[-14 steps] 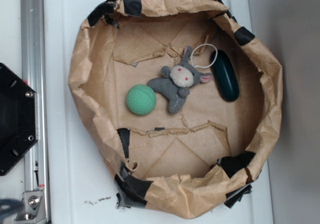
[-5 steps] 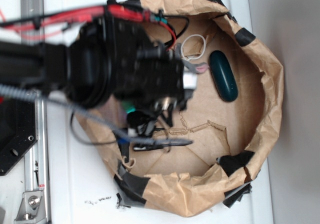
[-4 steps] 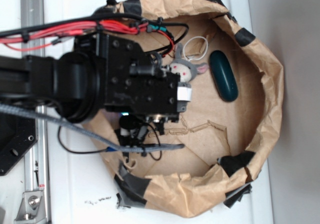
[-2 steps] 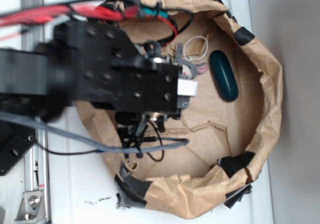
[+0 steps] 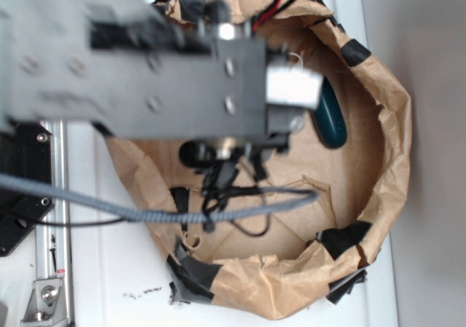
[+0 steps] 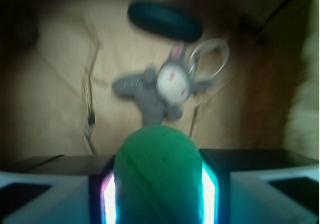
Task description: Grab the green ball.
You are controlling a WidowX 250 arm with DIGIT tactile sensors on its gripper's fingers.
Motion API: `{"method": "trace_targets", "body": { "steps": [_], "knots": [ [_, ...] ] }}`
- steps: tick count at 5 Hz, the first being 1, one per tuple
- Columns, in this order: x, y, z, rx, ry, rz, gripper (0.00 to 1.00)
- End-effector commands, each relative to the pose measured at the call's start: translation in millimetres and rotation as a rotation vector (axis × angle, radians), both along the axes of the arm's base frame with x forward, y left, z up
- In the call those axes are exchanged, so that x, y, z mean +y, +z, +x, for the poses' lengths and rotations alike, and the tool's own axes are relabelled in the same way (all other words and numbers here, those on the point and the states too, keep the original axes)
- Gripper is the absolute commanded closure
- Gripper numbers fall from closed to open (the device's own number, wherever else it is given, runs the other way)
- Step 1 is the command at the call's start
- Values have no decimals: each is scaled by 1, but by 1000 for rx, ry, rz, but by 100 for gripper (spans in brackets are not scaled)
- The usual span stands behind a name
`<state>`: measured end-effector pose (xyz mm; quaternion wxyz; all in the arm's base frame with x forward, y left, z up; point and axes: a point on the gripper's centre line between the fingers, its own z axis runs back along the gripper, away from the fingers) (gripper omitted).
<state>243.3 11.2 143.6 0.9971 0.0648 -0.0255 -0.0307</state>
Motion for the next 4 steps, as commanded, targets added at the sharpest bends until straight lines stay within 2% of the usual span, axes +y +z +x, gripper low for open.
{"method": "trace_targets", "body": {
  "steps": [1, 2, 4],
  "knots": [
    [-3, 38, 18, -131, 24, 3, 100],
    [-6, 28, 15, -107, 24, 10, 100],
    [-11, 29, 9, -114, 29, -48, 100]
  ]
}}
